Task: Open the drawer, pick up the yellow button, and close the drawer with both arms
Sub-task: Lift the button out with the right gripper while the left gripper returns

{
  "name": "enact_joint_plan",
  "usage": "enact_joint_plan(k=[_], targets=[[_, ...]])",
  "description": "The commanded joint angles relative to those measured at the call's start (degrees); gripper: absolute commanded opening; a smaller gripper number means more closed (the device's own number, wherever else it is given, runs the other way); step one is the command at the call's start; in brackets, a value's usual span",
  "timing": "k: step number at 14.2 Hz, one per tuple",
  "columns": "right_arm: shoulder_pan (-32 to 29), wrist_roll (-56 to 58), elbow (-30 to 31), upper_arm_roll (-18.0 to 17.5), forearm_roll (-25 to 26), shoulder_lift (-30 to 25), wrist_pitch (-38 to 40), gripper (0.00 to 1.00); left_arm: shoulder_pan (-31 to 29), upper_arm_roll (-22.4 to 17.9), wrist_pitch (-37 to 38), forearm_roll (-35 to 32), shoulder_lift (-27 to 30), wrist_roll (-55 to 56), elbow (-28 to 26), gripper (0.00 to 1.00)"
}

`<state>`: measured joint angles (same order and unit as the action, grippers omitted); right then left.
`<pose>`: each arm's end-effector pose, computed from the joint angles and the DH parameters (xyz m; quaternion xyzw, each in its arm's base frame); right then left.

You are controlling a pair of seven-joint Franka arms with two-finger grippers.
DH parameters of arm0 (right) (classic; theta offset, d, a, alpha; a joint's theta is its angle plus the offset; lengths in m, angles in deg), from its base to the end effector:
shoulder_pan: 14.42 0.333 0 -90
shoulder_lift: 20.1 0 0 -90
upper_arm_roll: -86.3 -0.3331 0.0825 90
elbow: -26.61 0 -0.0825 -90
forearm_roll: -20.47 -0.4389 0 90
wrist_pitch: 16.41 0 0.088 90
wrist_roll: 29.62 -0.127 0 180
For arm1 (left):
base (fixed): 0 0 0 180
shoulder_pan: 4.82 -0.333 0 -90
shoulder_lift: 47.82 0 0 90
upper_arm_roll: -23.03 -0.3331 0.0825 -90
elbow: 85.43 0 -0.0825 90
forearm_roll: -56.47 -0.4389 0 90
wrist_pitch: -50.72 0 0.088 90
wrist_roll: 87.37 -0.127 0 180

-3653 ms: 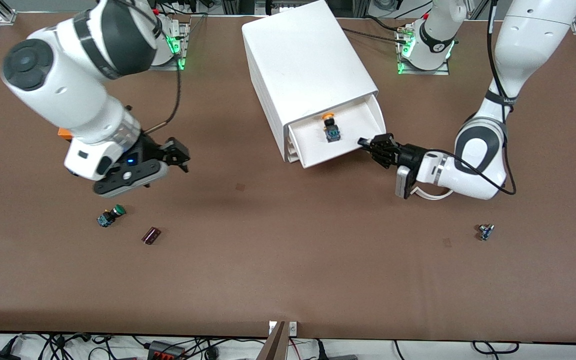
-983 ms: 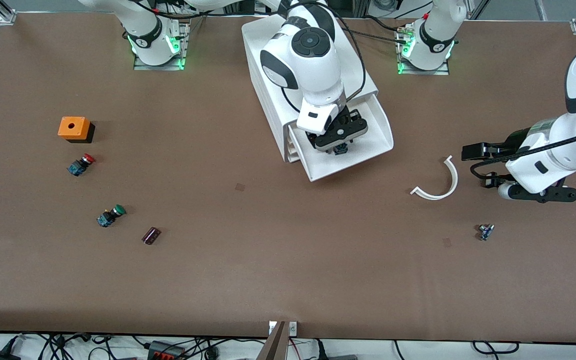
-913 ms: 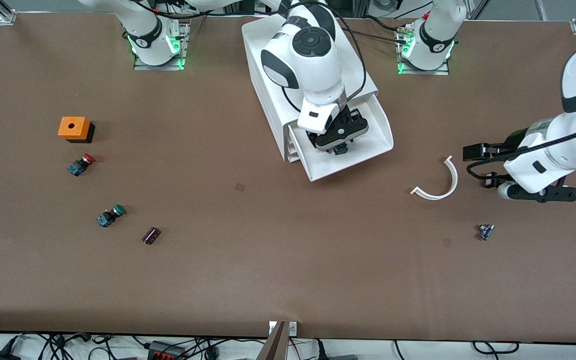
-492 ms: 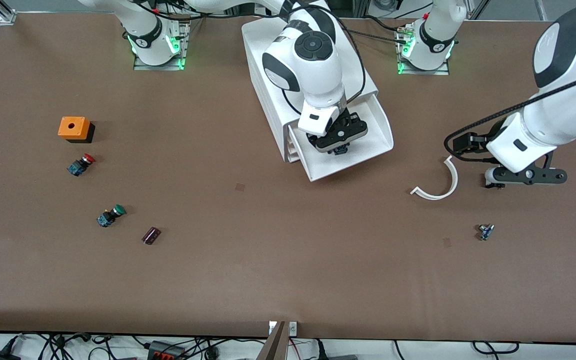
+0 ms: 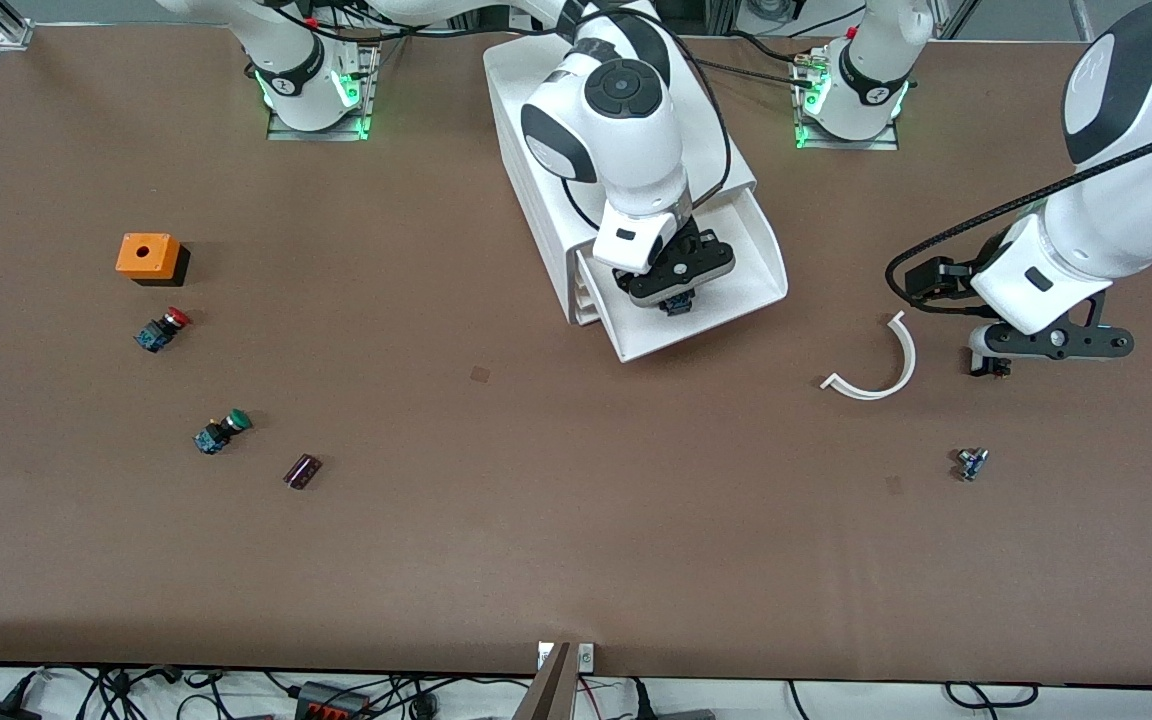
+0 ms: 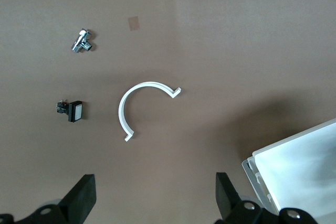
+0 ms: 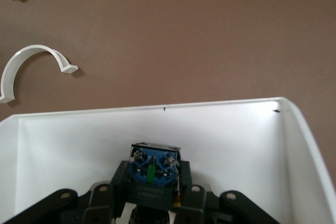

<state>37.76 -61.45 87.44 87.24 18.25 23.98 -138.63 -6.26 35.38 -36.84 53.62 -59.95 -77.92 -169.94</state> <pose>0.5318 0.6735 0.3867 -0.9751 -0.1621 -0.1044 0.1091 0.6536 -0.1069 0.5360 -0.9970 0.0130 0.0751 0.0158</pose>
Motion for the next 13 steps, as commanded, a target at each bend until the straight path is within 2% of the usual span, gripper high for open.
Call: enact_joint_plan(k=[1, 4, 6, 10, 13], targets=[[-1.72, -1.14, -5.71, -0.06, 0.20, 0.04, 7.14, 0.00, -0.05, 0.39, -1.21, -0.49, 1.41, 2.32, -1.89, 1.00], [-6.11, -0.70, -6.77, -0.16, 0.20, -2.67, 12.86, 0.00, -0.05, 0.39, -1.56, 3.81, 0.97, 9.60, -3.19, 1.00], [-10.06, 0.26, -6.69, 0.19, 0.55, -4.08, 16.90, 0.00, 0.91, 1.26, -5.85, 4.78, 0.53, 12.61, -5.30, 1.00], [-22.18, 7.90, -6.16, -0.59, 0.03, -4.70, 21.91, 0.00, 2.22, 2.06, -22.18, 4.78, -0.61, 12.79, -14.17, 1.00], [-29.83, 16.41, -1.79, -0.68, -3.74, -4.79, 24.64, 0.00, 5.91, 2.06, -29.06, 4.70, -2.63, 17.95, -16.21, 1.00]])
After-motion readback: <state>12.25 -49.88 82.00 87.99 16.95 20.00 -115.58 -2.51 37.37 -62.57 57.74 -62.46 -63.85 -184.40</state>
